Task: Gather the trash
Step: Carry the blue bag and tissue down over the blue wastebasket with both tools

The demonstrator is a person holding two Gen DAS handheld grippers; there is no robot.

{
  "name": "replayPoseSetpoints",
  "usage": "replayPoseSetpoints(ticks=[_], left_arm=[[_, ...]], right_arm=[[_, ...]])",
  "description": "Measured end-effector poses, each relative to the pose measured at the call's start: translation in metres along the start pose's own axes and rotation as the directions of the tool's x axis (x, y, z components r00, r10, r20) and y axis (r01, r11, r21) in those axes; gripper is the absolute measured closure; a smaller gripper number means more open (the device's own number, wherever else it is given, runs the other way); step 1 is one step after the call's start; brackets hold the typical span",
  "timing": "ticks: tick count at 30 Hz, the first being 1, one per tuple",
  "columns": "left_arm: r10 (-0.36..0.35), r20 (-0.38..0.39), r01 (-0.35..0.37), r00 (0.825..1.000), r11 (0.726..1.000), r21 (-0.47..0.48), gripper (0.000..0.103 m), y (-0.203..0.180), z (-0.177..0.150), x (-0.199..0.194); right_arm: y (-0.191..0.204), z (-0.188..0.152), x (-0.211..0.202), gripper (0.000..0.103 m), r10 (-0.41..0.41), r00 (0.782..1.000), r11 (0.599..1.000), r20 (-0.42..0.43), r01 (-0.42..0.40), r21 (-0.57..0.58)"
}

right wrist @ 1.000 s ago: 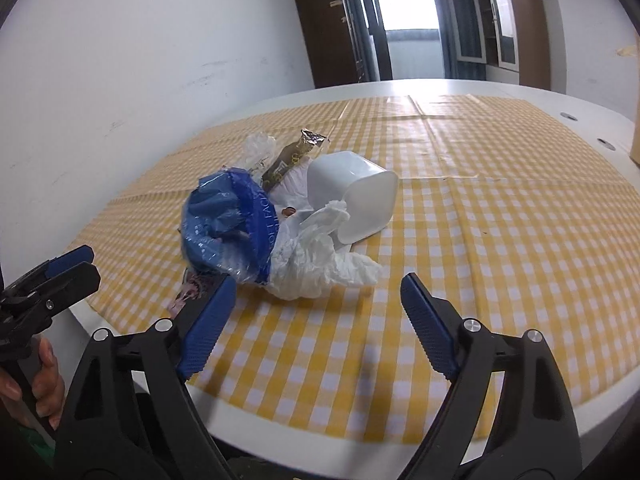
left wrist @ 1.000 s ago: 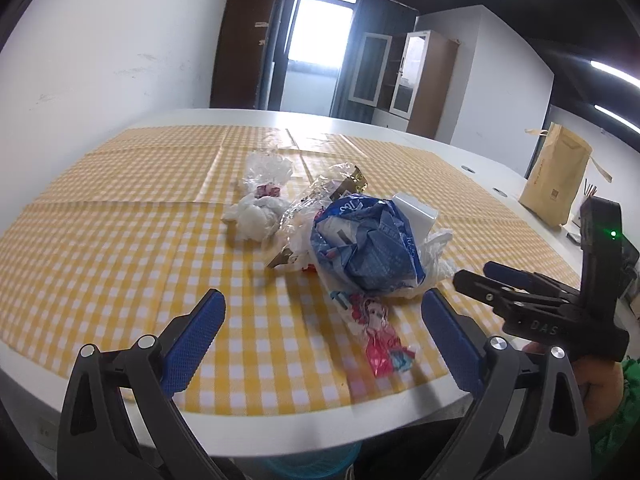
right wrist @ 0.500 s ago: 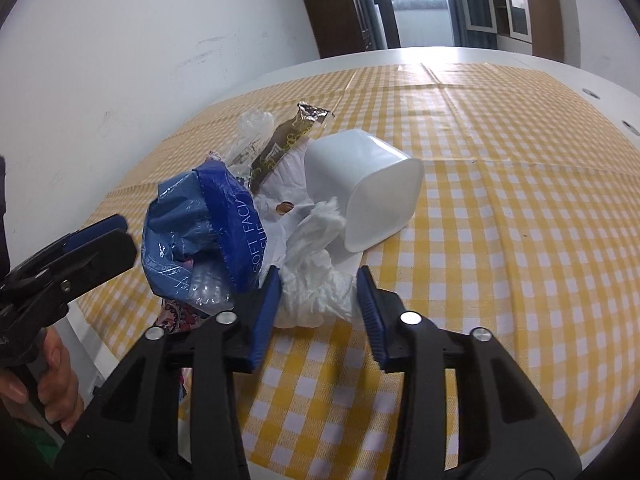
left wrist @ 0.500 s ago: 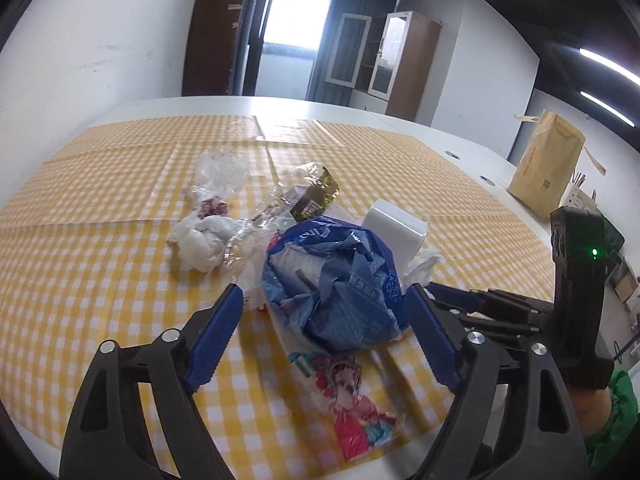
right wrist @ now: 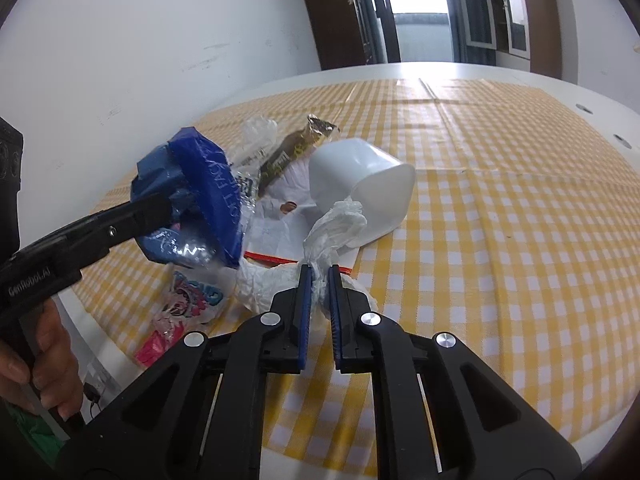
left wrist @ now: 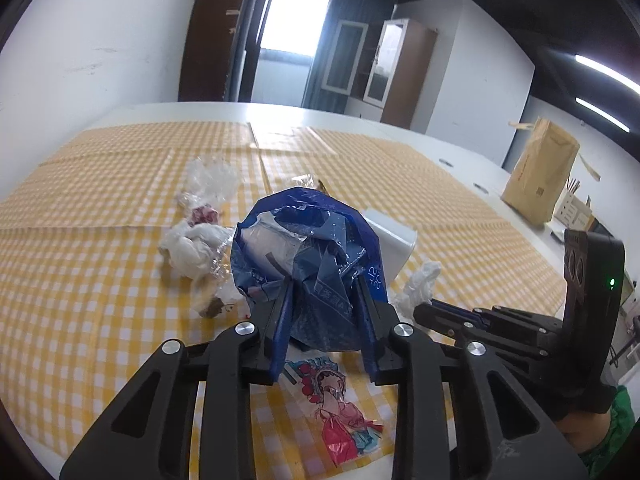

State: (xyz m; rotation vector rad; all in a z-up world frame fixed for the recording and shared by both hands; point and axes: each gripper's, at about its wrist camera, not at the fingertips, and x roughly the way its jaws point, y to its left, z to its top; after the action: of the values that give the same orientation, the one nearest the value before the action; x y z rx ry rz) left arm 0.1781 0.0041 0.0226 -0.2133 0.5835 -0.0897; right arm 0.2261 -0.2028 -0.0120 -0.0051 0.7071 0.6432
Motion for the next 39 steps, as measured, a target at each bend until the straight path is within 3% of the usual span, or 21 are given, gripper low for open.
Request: replayPoseSetpoints(ticks=[7, 12, 18, 28, 39], left_arm=[[0.010, 0.065, -0.010, 0.998, 1.000, -0.009, 0.075, -0.005, -0.010, -0.047], [-0.002, 0.070, 0.005, 0.998, 0.999, -0.043, 0.075, -0.004, -0.048, -0.081], [-0.033, 0.064, 0.036, 0.997, 0.998, -0.042, 0.075, -0.008, -0.086, -0.113], [-0.039, 0.043, 0.040, 0.998, 0.999, -0.022, 0.075, -0.010, -0.124, -0.148], [-0.052, -0.023, 0.052, 0.998, 0.999, -0.004, 0.075, -0.012, -0.168, -0.158]], right_arm=[[0.010, -0.006, -0.047, 0.095, -0.015, 0.997, 0.999, 0.082, 0.017, -0.028], [0.020, -0.032, -0.072, 0.095, -0.002, 0.995, 0.999, 0.101, 0.005, -0.036], [0.038, -0.072, -0.092, 0.095, 0.021, 0.997, 0.998, 0.076, -0.017, -0.054], [0.065, -0.106, -0.124, 0.095, 0.038, 0.996, 0.996, 0.076, -0.032, -0.084], [0.074, -0.152, -0.123, 0.095, 0.033, 0.999, 0.994, -0.005, -0.033, -0.102]])
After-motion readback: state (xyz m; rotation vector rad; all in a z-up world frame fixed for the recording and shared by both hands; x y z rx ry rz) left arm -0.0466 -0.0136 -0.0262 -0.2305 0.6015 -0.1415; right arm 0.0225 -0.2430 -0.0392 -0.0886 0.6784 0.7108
